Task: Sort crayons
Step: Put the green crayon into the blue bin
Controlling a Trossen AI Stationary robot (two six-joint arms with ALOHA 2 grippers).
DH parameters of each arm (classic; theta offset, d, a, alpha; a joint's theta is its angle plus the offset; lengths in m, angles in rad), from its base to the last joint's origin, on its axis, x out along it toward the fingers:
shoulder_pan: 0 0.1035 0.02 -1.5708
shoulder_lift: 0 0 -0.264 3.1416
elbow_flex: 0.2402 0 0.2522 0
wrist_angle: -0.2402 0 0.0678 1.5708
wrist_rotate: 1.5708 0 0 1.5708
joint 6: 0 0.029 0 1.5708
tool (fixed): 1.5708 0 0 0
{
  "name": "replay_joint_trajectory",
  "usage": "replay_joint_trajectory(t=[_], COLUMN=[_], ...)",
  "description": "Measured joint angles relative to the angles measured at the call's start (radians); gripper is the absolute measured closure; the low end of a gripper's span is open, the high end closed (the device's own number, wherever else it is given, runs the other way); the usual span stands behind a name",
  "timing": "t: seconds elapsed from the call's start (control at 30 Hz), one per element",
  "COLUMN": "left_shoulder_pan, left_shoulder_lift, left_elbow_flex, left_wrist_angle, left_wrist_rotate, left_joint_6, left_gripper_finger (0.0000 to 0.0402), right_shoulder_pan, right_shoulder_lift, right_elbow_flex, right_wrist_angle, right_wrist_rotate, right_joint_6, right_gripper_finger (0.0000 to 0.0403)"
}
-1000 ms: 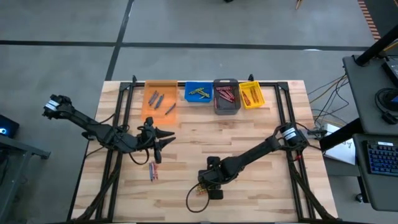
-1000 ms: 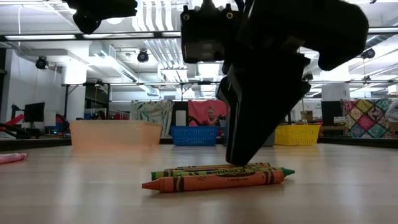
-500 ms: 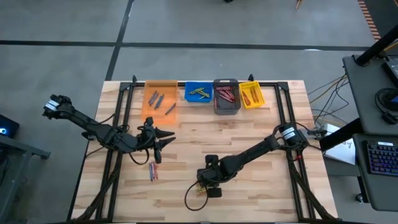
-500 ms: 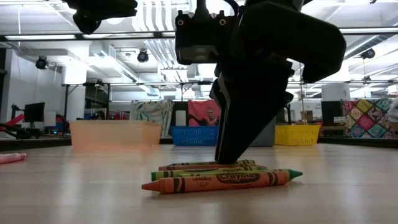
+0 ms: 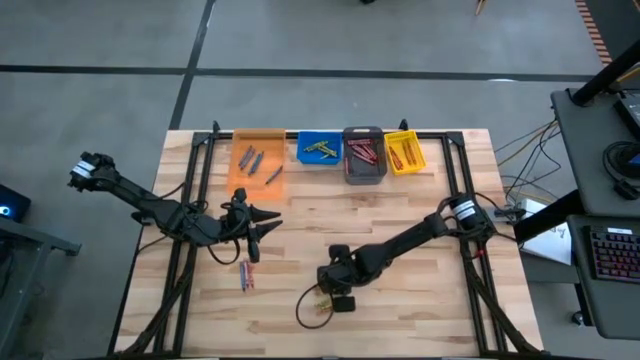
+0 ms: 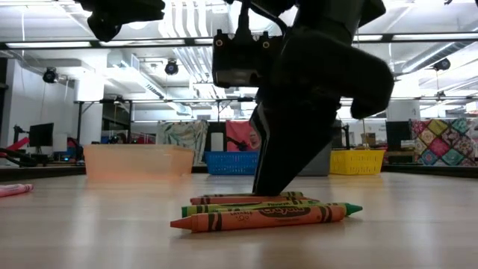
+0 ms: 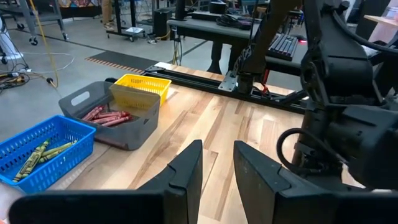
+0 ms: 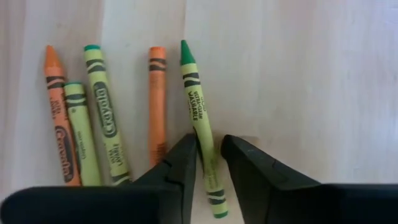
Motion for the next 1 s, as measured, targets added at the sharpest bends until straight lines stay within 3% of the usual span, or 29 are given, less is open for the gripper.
replay_joint_trajectory(t=[0.27,0.53,0.7,1.0], left_shoulder_pan=[0.0,0.0,0.0,0.0], left_shoulder_lift=[0.0,0.0,0.0,-0.035], left_elbow_flex=[0.0,0.0,0.0,0.0], left_wrist_angle=[-0.001,-0.002,-0.003,0.008], left_wrist_rotate=[0.0,0.0,0.0,-0.001], left_joint_6=[0.0,0.0,0.018,0.044], left_gripper_finger=[0.0327,0.0327,0.0327,0.0327], right_shoulder_pan=[-0.04,-0.072,-0.117,-0.333], right_shoulder_lift=[-0.001,-0.035,-0.121,-0.215], right_elbow_flex=[-0.02,0.01,0.046,0.127], right_wrist_angle=[0.017,-0.008,-0.059,-0.121], right_wrist_rotate=[-0.013,0.039,0.091,0.143], right_joint_6=[-0.058,-0.135,-0.183,-0.321], right_gripper_finger=[0.0387,0.039,0.039,0.039])
